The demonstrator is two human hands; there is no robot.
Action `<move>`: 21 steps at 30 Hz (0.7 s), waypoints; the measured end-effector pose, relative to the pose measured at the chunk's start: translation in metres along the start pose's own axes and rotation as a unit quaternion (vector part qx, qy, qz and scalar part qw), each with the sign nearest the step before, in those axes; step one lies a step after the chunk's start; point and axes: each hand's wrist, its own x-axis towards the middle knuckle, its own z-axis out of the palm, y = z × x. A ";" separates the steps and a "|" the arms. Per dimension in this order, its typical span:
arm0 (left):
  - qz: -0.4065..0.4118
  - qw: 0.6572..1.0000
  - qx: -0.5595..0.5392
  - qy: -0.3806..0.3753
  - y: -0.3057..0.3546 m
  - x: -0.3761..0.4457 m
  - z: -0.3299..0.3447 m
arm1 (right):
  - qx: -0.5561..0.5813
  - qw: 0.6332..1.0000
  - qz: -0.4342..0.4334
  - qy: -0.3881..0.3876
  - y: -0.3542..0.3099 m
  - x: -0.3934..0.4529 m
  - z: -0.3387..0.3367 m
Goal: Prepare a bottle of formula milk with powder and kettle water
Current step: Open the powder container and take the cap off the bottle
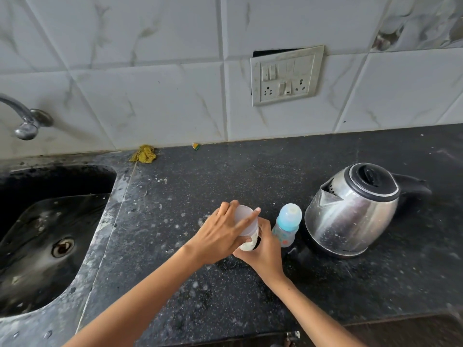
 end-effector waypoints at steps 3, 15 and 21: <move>-0.113 0.993 0.014 0.012 0.016 0.007 -0.003 | -0.017 1.000 0.008 0.015 -0.007 -0.005 0.005; -0.134 0.937 -0.156 -0.284 -0.011 0.025 -0.060 | -0.057 0.998 0.004 0.038 -0.010 -0.008 0.005; -0.097 0.959 -0.146 -0.222 -0.012 0.027 -0.049 | -0.062 0.998 0.010 0.027 -0.013 -0.008 0.004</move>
